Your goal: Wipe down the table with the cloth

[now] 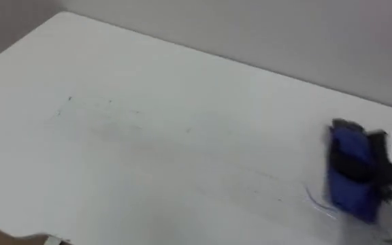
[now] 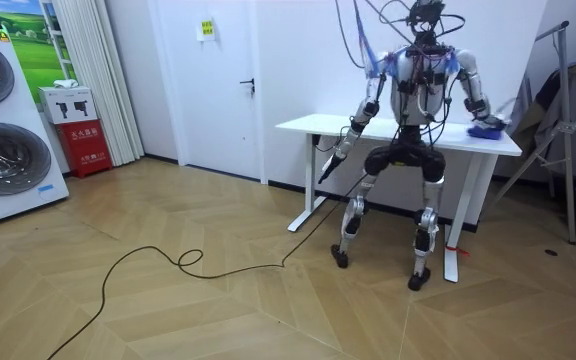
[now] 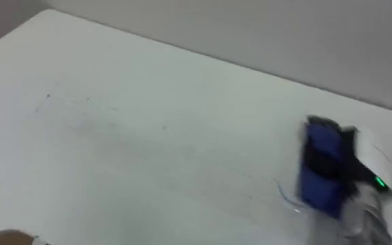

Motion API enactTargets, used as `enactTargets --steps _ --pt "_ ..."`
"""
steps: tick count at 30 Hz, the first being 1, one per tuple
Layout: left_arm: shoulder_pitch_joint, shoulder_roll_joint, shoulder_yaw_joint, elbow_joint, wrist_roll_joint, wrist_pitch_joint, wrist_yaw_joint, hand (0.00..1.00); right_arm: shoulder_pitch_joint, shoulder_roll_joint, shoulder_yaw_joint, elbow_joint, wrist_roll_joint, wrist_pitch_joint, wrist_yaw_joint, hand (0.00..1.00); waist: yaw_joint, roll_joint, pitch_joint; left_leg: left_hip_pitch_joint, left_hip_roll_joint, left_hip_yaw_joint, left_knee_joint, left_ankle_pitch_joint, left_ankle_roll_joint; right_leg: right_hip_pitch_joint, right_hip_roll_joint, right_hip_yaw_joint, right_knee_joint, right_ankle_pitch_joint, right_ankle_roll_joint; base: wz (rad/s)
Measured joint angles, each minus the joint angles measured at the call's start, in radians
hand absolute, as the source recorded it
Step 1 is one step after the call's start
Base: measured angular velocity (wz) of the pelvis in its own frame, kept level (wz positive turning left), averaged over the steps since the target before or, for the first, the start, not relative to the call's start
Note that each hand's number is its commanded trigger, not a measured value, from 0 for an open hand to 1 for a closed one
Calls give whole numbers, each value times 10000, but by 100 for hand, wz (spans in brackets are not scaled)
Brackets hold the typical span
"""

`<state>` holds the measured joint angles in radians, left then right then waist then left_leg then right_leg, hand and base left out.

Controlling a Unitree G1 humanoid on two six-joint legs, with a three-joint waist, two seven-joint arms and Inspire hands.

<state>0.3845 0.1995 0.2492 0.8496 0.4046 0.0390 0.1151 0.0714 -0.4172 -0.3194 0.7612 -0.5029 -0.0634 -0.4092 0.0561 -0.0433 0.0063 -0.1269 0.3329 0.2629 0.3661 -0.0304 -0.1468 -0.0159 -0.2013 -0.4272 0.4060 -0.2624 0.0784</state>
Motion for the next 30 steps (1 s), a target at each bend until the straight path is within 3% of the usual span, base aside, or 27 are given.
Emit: enactTargets --steps 2,3,4,5,7,10,11,12,15,17,20,22,25,27,30 --pt "93 27 37 -199 -1 -43 -7 0 488 -47 -226 0 443 13 -38 100 8 3 -29 26 -303 -85 487 -522 161 121 89 115 -171 32 -13 -27" --pt "132 27 -10 -227 -8 -26 -14 0 445 61 -172 -66 702 122 -33 100 136 103 -70 196 -588 -187 453 -938 215 133 200 375 -319 126 -2 -65" --pt "128 25 -120 -224 -5 5 -8 0 282 260 -132 -176 731 369 -38 100 440 200 -93 445 -820 -266 346 -1200 220 122 312 720 -517 292 -66 -81" --pt "90 20 -219 -224 -4 44 -7 0 193 436 -55 -277 724 532 -44 100 645 236 -98 606 -902 -283 205 -1244 239 117 360 945 -662 421 -65 -107" --pt "23 -178 -589 -24 -235 101 74 0 -548 892 1068 -927 560 1024 -49 100 1430 573 -99 1150 -1050 -355 -419 -1378 94 -52 570 1707 -1200 1053 -57 -123" --pt "-389 -292 -798 204 -495 407 159 0 -1797 1867 2843 -1662 -398 1296 205 100 1749 708 -105 941 -1253 -200 -710 -1409 159 -427 593 2010 -1556 1645 38 -72" --pt "-713 -281 -1027 278 -581 503 323 0 -2516 2384 3953 -1706 -821 1243 441 100 1851 686 -99 803 -1363 -209 -848 -1325 232 -659 621 2045 -1556 1835 -34 -21" --pt "-1138 -311 -1218 307 -603 586 337 0 -3194 2812 4781 -1379 -1008 904 768 100 1870 692 -94 680 -1474 -359 -994 -1181 285 -725 581 2006 -1622 1967 -61 3" --pt "-1652 -435 -1313 81 -589 611 381 0 -3624 3201 5251 -1031 -1284 449 1289 100 1869 629 -121 676 -1852 -953 -1513 -758 407 -704 267 1489 -1638 1938 -3 64" --pt "-1442 -427 -1273 -358 -602 711 415 0 -3614 3149 5169 -1056 -1353 441 1277 100 1640 516 -113 728 -1927 -1072 -1782 -625 432 -554 258 1435 -1759 1912 37 29" --pt "-901 -383 -1271 -666 -584 706 506 0 -2931 2841 4535 -1006 -1354 302 1052 100 1113 359 -66 1081 -1970 -1294 -1902 -666 408 -40 280 1214 -2053 1816 146 24" --pt "-462 -258 -1178 -642 -468 696 552 0 -1867 2226 4137 -775 -1315 -321 319 100 629 164 -110 1460 -1996 -1361 -1906 -843 420 500 276 1127 -2287 1744 257 13" --pt "-180 -246 -560 -628 238 636 604 0 -254 1732 2920 -782 -1150 -1051 -519 100 155 -51 -246 1570 -2081 -1358 -1679 -1071 492 841 177 1065 -2369 1670 368 7" --pt "-112 -171 -364 -664 505 552 747 0 478 1550 2471 -781 -693 -1179 -954 100 44 -116 -299 1647 -2100 -1342 -1640 -1177 505 958 155 1088 -2358 1660 393 0" --pt "-231 -38 -403 -664 469 410 955 0 1057 1354 2257 -787 -243 -1182 -1263 100 -2 -84 -309 1795 -2095 -1361 -1626 -1315 482 1190 164 1072 -2349 1655 408 -1"
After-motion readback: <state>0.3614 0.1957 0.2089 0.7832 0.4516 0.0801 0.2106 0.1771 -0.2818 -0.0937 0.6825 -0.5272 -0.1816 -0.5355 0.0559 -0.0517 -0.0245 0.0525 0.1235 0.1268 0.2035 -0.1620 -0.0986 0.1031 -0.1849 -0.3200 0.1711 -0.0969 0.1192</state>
